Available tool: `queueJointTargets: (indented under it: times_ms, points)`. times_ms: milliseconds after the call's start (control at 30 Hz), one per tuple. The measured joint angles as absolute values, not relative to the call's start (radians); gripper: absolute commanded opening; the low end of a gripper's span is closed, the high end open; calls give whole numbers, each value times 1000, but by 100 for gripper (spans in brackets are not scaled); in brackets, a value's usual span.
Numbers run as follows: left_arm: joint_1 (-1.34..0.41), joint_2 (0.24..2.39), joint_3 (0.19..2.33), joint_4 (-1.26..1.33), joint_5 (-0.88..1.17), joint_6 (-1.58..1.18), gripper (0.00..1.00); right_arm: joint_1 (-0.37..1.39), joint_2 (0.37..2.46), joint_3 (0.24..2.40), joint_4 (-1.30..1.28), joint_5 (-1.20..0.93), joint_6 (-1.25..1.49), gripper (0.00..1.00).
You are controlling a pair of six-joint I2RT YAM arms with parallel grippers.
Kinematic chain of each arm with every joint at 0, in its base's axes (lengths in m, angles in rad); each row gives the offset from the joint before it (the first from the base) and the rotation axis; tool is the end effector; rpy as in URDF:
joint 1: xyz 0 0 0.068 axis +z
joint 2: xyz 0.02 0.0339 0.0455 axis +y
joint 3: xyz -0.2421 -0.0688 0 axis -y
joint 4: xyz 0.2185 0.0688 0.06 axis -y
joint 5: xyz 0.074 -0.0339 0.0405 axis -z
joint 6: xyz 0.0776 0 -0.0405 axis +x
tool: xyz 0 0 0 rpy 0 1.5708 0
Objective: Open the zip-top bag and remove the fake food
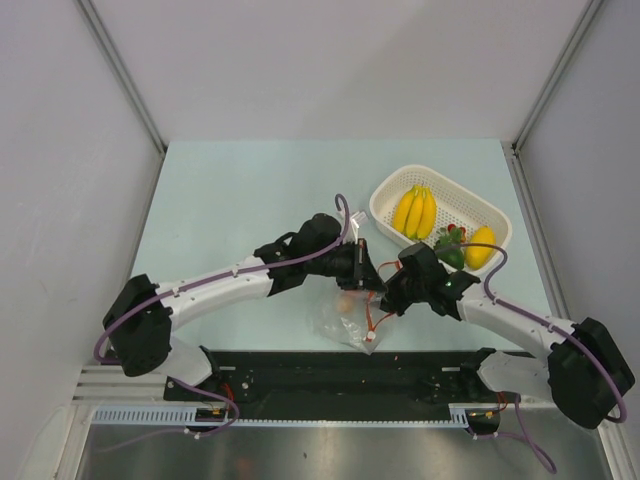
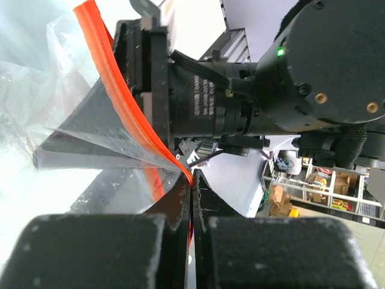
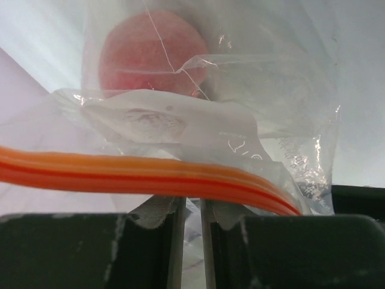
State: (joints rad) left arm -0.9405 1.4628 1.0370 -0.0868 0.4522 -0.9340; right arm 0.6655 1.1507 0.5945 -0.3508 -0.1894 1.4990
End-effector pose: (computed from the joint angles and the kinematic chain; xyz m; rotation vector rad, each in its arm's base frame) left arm 0.1748 -0.2971 0.2481 0.3357 2.4361 -1.4803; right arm 0.1727 0.1542 0.1518 1.0595 2.6219 0.9861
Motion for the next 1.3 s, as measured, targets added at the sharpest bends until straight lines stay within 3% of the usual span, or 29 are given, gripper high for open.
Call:
queueJointTargets:
  times_ms: [400, 967, 1300]
  points:
    - [-942, 1440, 1026, -56, 457, -930, 0, 600, 1179, 597, -362, -217, 1637, 20]
    - [-953, 1440, 1010, -49, 572, -724, 0, 554, 1277, 734, -407, -345, 1479, 22]
    - [-953, 1494, 1089, -147, 633, -599, 0, 671, 1390, 749, -382, -364, 1421, 21]
